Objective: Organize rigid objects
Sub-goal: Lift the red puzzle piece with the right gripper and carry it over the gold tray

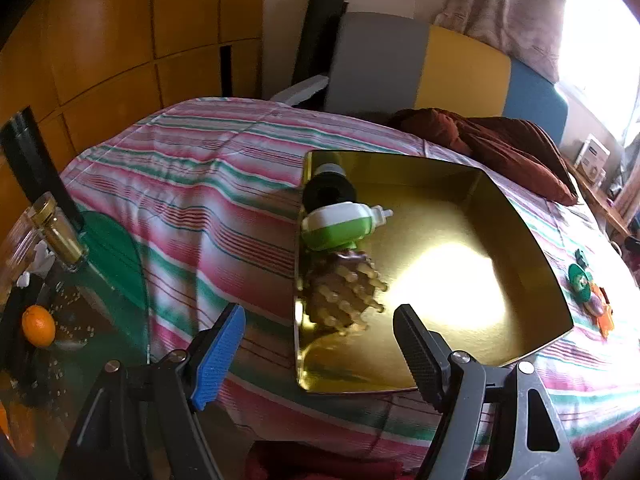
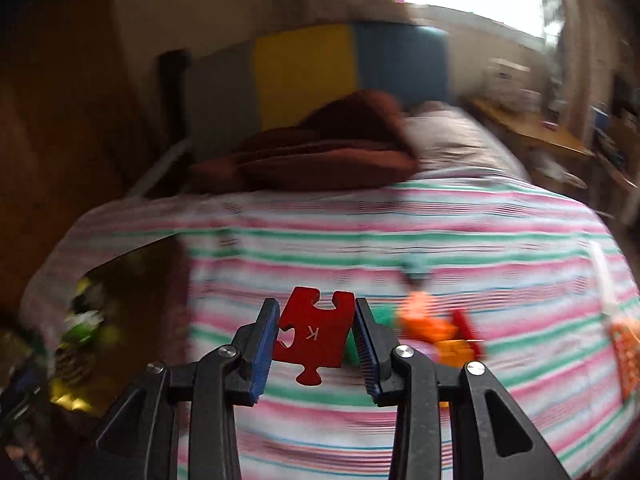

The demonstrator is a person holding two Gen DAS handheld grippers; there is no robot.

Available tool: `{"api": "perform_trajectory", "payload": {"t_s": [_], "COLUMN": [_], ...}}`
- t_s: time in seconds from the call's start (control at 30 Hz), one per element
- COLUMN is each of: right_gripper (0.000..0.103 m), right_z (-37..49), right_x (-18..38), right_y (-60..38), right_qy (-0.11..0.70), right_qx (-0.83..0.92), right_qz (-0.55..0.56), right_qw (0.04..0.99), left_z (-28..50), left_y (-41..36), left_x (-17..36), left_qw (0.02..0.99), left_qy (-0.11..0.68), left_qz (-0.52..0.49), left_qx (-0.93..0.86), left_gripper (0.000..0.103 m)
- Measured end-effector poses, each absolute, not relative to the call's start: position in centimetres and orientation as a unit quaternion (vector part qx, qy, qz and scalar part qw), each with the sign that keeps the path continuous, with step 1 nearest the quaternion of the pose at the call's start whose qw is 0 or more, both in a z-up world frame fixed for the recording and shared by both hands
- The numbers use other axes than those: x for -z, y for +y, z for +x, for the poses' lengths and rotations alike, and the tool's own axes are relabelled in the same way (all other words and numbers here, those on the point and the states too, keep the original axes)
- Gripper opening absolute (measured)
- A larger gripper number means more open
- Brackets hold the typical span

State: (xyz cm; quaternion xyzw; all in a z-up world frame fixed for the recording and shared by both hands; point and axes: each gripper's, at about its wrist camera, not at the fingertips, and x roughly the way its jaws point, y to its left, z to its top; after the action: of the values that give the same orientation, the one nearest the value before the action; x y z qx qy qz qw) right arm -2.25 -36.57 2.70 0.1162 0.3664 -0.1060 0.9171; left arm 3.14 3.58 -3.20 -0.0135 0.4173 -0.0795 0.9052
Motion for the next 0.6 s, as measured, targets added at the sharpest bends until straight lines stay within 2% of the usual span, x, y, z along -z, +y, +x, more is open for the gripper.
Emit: {"api": "perform_trajectory", "payload": {"t_s": [0.6], "right_gripper": [0.037], "right_z": [5.7], "right_x": [5.6], "right_y": [-12.2], "right_qy": [0.461], "right_qx": [-0.177], "right_qz": [0.063], "right_qw": [0.867], "left_z": [3.7], "left_y": [9.4], "left_x": [3.5], "left_qw": [0.909], "left_qy": [0.415], "left_qz": [-0.051], "left_qx": [0.008], "left_gripper": [0.077]}}
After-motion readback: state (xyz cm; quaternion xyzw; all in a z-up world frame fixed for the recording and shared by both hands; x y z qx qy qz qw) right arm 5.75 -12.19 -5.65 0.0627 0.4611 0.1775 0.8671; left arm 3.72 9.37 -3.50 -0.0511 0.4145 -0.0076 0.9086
